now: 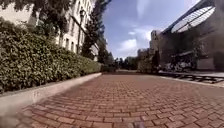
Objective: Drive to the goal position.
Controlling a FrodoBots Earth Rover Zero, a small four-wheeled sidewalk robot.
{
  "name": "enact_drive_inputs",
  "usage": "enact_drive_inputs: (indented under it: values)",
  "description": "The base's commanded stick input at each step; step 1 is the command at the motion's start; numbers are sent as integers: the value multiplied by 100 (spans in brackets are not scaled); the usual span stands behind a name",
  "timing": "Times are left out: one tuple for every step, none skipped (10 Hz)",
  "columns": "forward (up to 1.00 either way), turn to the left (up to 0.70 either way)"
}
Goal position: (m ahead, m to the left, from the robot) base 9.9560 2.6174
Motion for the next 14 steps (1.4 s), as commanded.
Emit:
enact_drive_inputs:
  values:
    - [70, 0]
    - [70, 0]
    - [70, 0]
    - [70, 0]
    - [70, 0]
    - [70, 0]
    - [70, 0]
    - [70, 0]
    - [70, 0]
    - [70, 0]
    - [70, 0]
    - [70, 0]
    - [70, 0]
    - [70, 0]
